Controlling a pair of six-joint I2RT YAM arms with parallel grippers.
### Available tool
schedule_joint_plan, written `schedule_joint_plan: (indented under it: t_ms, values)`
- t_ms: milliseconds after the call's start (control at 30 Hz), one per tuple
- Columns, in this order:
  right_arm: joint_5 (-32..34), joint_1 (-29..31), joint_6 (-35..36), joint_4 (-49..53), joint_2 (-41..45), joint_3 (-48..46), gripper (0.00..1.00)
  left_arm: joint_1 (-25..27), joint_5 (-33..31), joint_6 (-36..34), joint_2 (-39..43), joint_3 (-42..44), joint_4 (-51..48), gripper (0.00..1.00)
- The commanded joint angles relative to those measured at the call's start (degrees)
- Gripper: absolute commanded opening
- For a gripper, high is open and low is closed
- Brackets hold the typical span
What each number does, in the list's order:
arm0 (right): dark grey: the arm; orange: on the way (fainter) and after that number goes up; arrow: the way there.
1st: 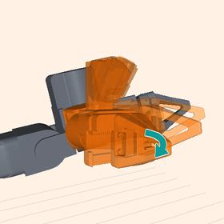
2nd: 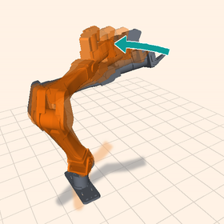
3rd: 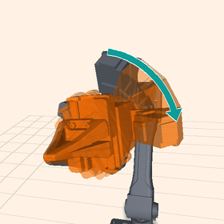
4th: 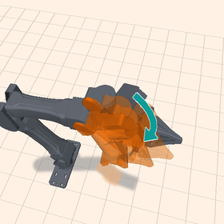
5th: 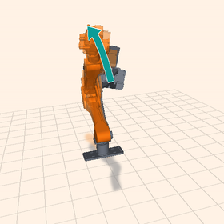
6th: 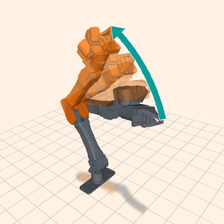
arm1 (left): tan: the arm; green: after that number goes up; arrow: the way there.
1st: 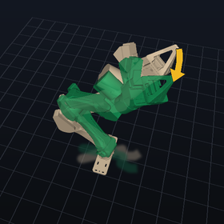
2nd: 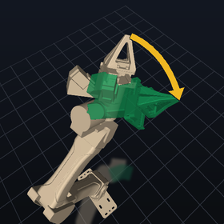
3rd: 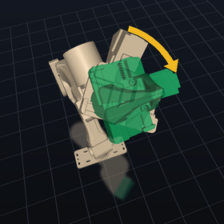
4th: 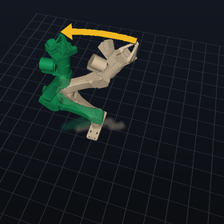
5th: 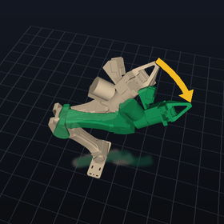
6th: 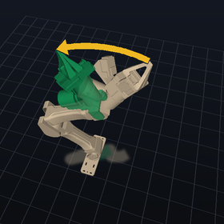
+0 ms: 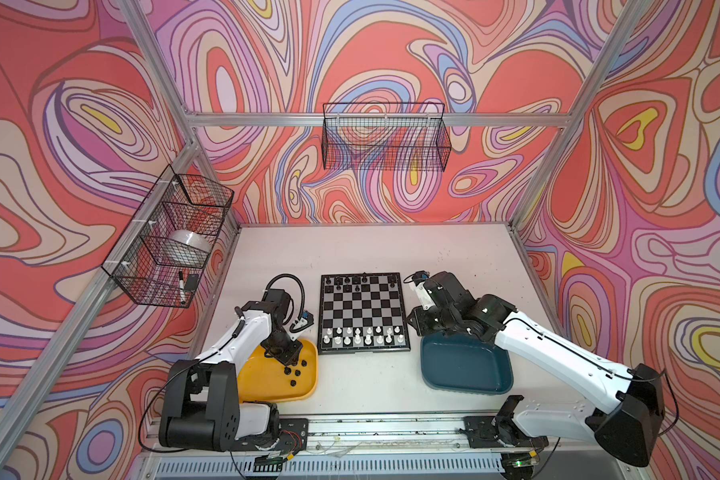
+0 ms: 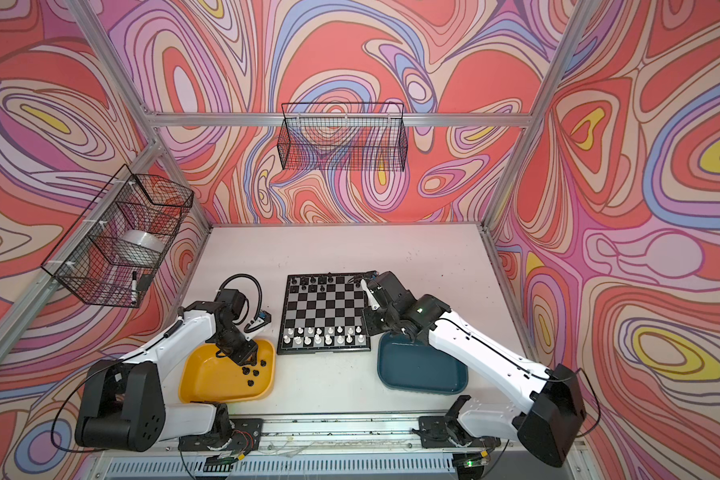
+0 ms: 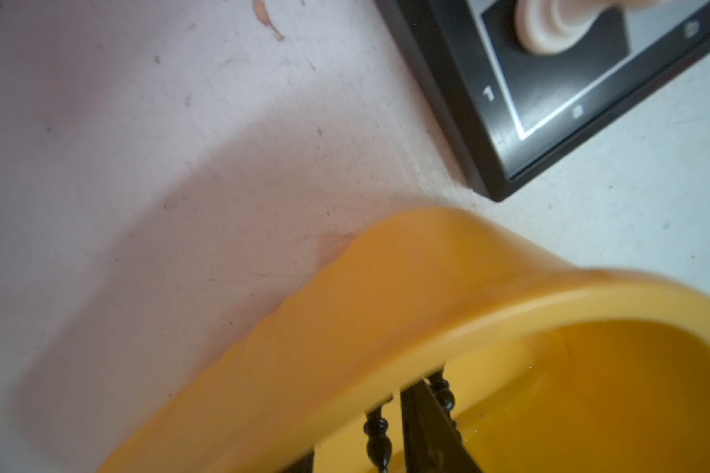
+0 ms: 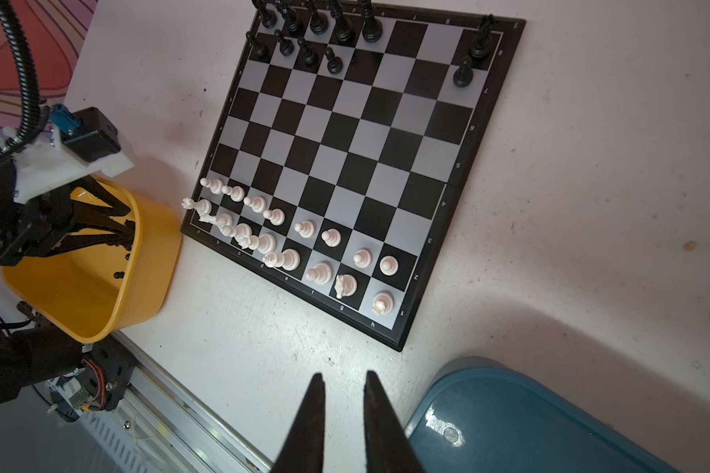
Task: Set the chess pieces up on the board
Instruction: 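Close the left gripper on the black pawn in the yellow tray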
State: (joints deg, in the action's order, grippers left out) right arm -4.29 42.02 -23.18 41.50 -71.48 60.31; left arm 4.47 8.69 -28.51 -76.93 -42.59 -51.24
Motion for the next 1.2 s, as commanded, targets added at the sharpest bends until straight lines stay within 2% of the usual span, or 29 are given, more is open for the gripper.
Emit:
schedule_joint_plan:
  t_ms: [0,633,1167]
  values:
    - [0.42,0.06,0.24,-0.94,0.18,-0.64,0.18,0.32,-0.55,-0.93,-0.65,0.8,0.36,0.35]
    - [0.46,0.07,0.06,-1.16,0.6,-1.25,0.18,0.98,-1.39,-0.76,-1.12,1.18,1.11,0.3]
    - [0.94,0.07,0.11,-1.19,0.76,-1.43,0.17,0.98,-1.43,-0.76,0.7,1.28,0.53,0.19]
